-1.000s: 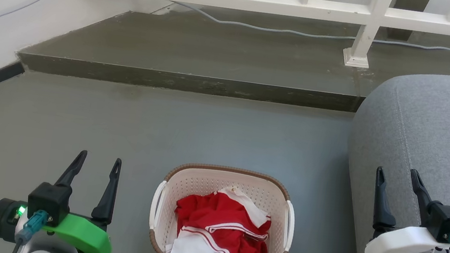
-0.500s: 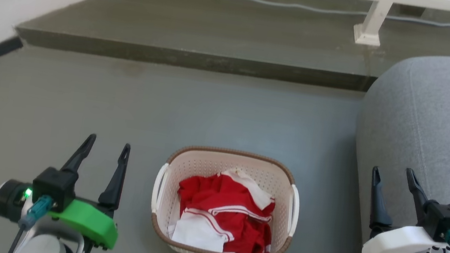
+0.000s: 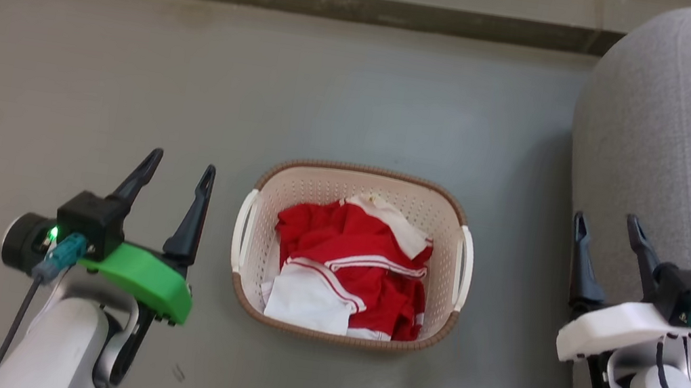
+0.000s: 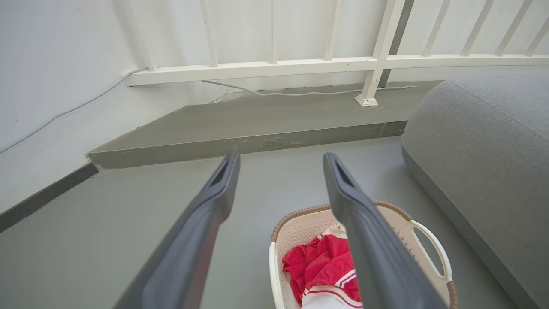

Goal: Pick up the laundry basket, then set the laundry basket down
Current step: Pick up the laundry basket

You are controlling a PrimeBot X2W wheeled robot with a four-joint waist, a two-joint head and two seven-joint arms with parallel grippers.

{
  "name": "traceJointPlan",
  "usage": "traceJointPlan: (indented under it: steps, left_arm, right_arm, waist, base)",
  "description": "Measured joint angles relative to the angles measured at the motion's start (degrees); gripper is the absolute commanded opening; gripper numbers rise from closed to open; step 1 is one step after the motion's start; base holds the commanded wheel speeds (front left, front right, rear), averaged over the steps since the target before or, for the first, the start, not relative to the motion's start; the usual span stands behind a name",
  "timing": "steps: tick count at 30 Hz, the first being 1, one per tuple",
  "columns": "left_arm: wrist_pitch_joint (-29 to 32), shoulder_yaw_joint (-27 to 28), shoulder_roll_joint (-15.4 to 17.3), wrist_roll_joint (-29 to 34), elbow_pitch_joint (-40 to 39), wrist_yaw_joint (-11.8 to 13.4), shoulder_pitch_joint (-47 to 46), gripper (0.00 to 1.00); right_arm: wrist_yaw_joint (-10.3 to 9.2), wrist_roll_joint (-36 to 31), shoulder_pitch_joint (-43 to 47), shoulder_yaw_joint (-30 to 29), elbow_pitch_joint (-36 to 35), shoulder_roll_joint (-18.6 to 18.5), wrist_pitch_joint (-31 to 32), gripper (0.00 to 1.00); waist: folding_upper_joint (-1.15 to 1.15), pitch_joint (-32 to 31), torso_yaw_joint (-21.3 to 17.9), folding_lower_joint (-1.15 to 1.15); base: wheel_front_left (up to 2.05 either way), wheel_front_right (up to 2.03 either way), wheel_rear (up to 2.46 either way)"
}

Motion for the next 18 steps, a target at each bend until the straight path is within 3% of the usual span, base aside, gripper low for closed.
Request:
traceJointPlan:
  steps: [18]
  left_arm:
    - [4.77,-0.54,-1.85,-1.27,10.23,-3.09,-17.67,1.0]
  right_arm:
    - [1.0,-0.69,-15.04,0.62,5.17,0.94,2.12,1.0]
  waist:
    - [0.0,15.26,0.15,0.01]
  base:
    - [0.0,0.0,0.0]
